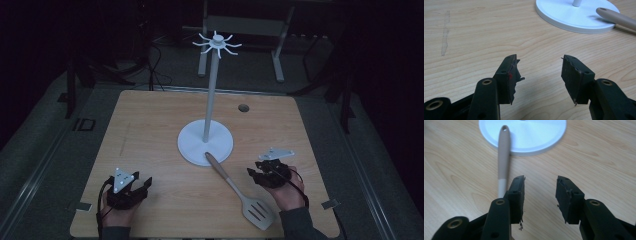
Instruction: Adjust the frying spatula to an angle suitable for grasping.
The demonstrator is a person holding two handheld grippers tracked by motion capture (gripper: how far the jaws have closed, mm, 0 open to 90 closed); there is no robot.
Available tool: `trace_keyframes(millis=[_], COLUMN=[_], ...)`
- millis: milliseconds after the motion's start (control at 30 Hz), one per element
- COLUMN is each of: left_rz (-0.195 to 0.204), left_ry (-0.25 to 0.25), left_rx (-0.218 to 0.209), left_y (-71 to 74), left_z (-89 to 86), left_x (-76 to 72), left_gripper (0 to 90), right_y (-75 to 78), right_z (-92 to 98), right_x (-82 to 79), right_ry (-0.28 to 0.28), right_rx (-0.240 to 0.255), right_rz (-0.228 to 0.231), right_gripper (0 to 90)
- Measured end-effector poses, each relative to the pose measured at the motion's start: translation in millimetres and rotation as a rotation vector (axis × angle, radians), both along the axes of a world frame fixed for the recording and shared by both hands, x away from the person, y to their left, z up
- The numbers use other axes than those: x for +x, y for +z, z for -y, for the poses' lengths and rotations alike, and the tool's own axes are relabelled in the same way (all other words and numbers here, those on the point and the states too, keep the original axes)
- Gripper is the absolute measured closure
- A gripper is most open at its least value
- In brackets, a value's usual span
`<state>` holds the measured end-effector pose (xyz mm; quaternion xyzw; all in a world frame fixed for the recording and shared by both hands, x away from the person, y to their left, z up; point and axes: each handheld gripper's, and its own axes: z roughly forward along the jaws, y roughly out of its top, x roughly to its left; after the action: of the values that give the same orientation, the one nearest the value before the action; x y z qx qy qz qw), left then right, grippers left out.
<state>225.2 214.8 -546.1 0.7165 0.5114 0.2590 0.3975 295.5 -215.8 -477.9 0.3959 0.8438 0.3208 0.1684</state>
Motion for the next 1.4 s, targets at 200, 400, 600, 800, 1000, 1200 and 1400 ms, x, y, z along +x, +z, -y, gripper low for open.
trace_keyframes(millis=[200, 400, 600, 800, 1000, 1200, 1400], left_rz=[0.000, 0.004, 0.005, 0.003, 0.001, 0.005, 0.007], left_ry=[-0.006, -0.008, -0.011, -0.011, -0.013, -0.013, -0.012], left_rx=[0.006, 0.009, 0.013, 0.016, 0.025, 0.032, 0.030], left_y=[0.0, 0.3, 0.5, -0.1, -0.7, -0.8, -0.3], left_z=[1.7, 2.1, 2.9, 3.2, 4.4, 5.0, 4.5], left_x=[1.3, 2.7, 3.6, 4.8, 5.7, 5.9, 6.1], left_gripper=[47.0, 47.0, 46.8, 46.7, 46.4, 46.2, 46.0], right_y=[4.9, 7.2, 5.6, -3.8, -26.0, -43.1, -54.7], right_z=[-16.1, -39.2, -52.6, -60.4, -72.0, -81.9, -87.9], right_x=[6.5, 17.4, 25.8, 34.6, 41.7, 45.2, 46.0], right_ry=[0.055, 0.103, 0.124, 0.147, 0.171, 0.191, 0.186], right_rx=[-0.036, -0.098, -0.129, -0.144, -0.170, -0.201, -0.216], right_rz=[-0.004, -0.046, -0.090, -0.141, -0.222, -0.269, -0.301], right_gripper=[58.8, 59.1, 59.2, 59.8, 61.4, 63.5, 69.3])
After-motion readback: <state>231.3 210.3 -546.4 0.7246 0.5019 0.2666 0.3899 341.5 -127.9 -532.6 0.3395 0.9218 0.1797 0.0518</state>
